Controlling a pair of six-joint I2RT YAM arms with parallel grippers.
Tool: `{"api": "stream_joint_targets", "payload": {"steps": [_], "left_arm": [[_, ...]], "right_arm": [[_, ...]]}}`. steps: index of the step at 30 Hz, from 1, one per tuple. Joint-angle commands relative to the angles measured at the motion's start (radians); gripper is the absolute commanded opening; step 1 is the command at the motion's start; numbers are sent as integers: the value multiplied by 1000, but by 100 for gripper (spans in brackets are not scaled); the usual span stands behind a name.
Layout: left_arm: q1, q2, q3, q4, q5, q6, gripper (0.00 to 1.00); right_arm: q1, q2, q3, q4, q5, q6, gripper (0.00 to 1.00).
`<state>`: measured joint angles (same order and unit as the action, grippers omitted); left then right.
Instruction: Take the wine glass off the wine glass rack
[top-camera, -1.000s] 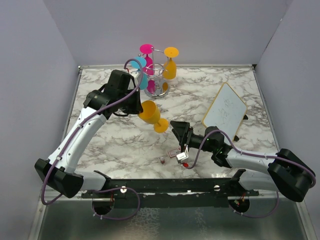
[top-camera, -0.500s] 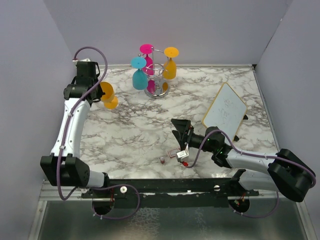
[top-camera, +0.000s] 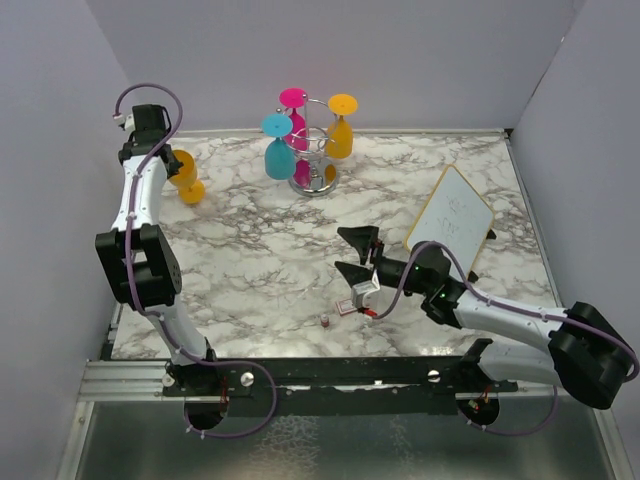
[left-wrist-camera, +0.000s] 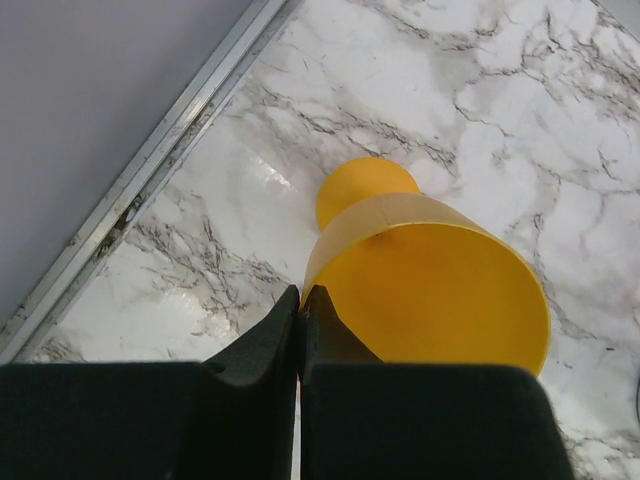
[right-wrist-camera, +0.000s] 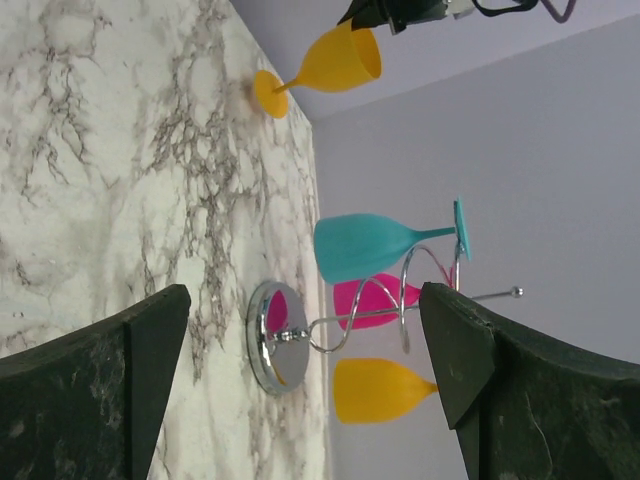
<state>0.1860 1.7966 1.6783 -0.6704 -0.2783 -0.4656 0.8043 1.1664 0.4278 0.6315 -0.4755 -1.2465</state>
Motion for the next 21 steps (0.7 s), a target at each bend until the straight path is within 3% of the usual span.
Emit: {"api": "stream_joint_targets", "payload": {"steps": [1, 7, 11, 14, 16, 21], "left_arm": [[9, 68, 69, 7, -19, -5, 0], [32, 131, 73, 2, -44, 25, 0], [48, 145, 67, 0, -50, 34, 0], [59, 136, 67, 0, -24, 31, 11], [72, 131, 67, 1, 2, 23, 23], [113, 116, 68, 1, 86, 16, 35]], "right_arm": [[6, -20, 72, -80, -56, 227, 100], [7, -3, 156, -94, -35, 478, 100], [7, 31, 189, -80, 58, 613, 100], [7, 52, 212, -51, 146, 709, 100], [7, 54, 244, -89, 178, 754, 100], [6, 49, 273, -88, 278, 883, 100]]}}
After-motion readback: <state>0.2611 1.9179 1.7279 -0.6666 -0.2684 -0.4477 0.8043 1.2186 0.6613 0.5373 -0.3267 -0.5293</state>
